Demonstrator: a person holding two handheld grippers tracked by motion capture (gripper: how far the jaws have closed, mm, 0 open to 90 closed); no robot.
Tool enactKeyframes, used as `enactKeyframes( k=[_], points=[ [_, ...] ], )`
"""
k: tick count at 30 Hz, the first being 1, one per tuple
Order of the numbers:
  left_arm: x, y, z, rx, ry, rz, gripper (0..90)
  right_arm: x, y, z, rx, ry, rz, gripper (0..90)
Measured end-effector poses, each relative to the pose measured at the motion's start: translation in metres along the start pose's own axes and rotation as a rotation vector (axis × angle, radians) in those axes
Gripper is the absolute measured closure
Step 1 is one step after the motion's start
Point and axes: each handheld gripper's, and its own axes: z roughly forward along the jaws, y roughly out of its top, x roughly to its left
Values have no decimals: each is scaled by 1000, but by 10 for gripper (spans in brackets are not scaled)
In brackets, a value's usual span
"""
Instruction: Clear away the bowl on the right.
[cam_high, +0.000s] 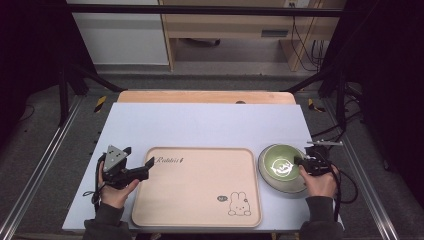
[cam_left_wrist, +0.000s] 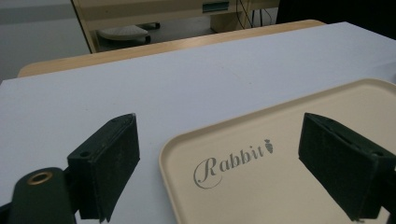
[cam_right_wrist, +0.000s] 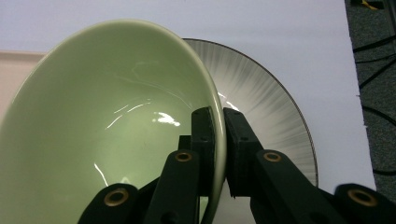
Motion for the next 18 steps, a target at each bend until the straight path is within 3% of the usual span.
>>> enactKeyframes(
  k=[18],
  points=[
    [0, 1, -1, -4, 0, -1, 121, 1, 0, -4, -6, -3, -9, 832]
  ],
)
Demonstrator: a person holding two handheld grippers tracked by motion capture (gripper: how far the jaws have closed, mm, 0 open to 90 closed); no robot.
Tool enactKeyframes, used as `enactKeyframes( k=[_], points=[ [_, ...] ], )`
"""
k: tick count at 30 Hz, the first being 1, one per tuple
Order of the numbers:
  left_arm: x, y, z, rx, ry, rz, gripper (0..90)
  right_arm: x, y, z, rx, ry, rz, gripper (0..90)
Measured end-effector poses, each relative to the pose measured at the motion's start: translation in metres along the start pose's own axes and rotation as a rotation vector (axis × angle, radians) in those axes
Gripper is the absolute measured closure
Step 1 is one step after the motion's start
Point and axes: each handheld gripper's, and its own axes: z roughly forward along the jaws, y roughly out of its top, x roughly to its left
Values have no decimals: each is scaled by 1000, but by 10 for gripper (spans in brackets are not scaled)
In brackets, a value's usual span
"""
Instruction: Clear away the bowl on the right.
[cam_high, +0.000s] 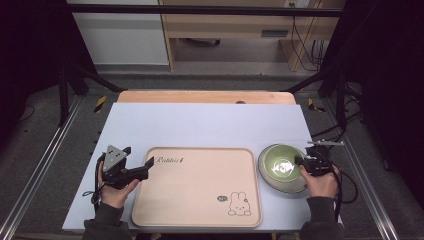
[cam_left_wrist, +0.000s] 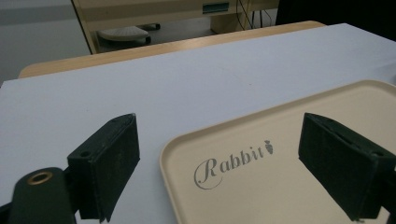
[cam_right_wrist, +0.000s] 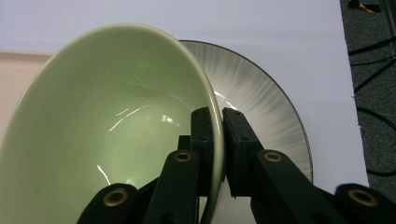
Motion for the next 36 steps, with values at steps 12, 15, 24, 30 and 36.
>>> enactKeyframes(
  k=[12, 15, 24, 30, 36],
  points=[
    [0, 0, 0, 1, -1, 1, 121, 2, 3, -13, -37, 38, 11, 832],
    [0, 0, 0, 1, -1, 0, 121, 5, 4, -17, -50, 44, 6, 832],
    [-1, 0, 0, -1, -1, 1, 121, 15, 8, -27, -82, 79, -23, 832],
    [-1, 0, 0, -1, -2, 2, 121, 23, 10, -32, -94, 92, -46, 832],
    [-1, 0, 0, -2, -1, 1, 121, 28, 11, -34, -104, 102, -65, 832]
  ],
)
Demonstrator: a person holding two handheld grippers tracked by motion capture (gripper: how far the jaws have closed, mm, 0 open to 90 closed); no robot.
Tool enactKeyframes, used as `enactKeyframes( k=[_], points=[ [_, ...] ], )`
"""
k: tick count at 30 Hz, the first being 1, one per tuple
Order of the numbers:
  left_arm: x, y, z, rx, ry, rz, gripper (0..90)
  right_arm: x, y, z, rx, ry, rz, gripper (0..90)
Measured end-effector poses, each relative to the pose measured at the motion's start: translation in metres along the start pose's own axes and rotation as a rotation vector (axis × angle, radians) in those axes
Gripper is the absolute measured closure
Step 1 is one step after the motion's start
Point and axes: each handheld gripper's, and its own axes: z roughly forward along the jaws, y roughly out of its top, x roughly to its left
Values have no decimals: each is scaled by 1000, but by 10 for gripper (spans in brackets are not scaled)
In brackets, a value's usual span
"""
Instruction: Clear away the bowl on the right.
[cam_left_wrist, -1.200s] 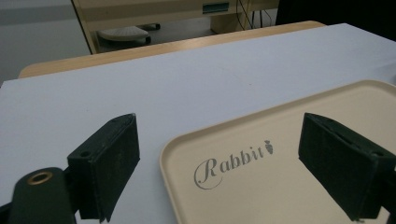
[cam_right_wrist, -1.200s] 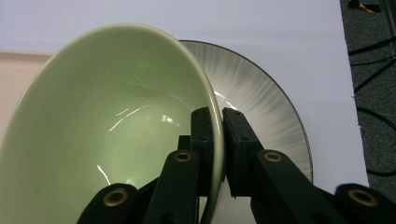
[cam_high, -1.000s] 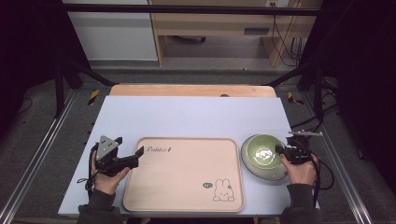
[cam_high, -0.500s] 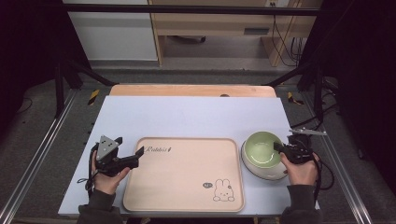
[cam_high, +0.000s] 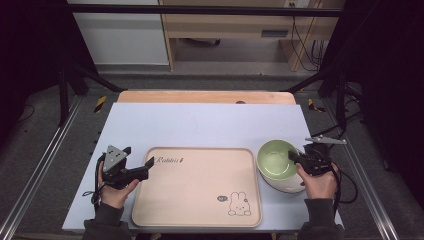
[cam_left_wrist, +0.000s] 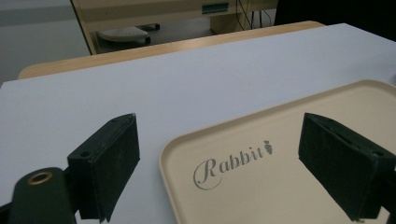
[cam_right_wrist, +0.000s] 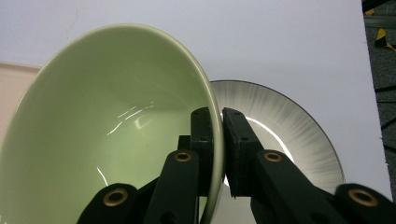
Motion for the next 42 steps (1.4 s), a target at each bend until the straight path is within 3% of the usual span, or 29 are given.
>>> enactKeyframes(
  k=[42],
  points=[
    [-4, 1, 1, 1, -9, 12, 120, 58, 31, -8, -79, 117, -95, 832]
  ],
)
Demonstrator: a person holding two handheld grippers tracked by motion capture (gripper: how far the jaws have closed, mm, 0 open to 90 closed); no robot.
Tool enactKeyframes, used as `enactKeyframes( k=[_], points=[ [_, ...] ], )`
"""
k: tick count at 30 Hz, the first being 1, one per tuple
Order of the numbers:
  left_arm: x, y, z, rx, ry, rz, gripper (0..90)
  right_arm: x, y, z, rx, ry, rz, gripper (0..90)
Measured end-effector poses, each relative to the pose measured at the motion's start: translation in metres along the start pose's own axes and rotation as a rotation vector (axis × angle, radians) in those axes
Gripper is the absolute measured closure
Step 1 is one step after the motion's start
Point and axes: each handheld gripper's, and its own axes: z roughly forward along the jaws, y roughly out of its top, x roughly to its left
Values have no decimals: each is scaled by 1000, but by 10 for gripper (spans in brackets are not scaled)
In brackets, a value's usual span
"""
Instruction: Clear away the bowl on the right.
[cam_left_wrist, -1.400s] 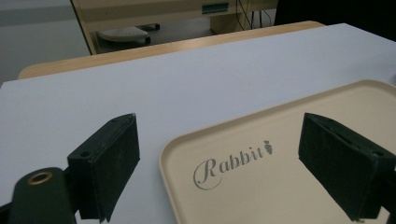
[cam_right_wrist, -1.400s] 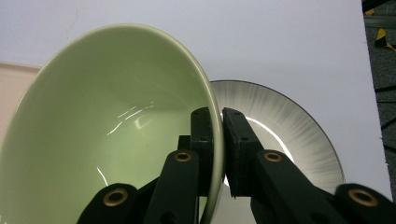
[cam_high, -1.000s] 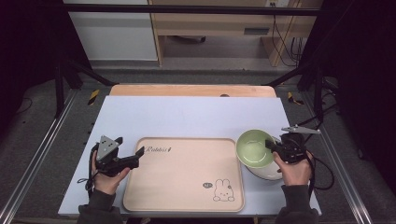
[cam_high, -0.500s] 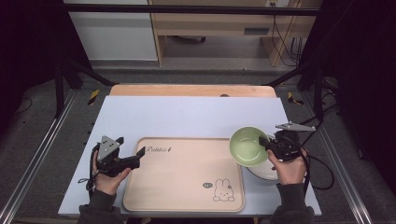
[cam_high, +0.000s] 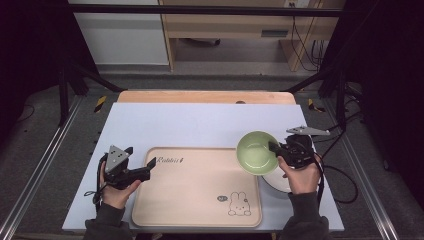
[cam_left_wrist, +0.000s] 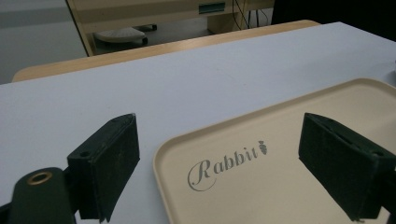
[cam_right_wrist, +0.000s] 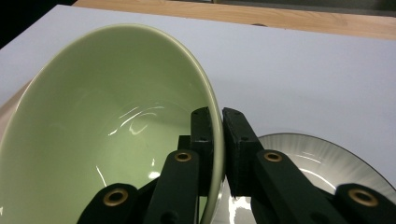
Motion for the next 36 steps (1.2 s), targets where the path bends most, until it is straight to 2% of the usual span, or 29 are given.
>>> enactKeyframes(
  k=[5, 17, 36],
  points=[
    [1, 0, -1, -2, 0, -2, 120, 10, 6, 5, -5, 16, -14, 832],
    [1, 1, -2, -5, -2, 2, 117, 41, 20, 21, -24, 86, -45, 832],
    [2, 2, -4, -11, 1, -1, 117, 72, 21, 57, 11, 146, -81, 832]
  ],
)
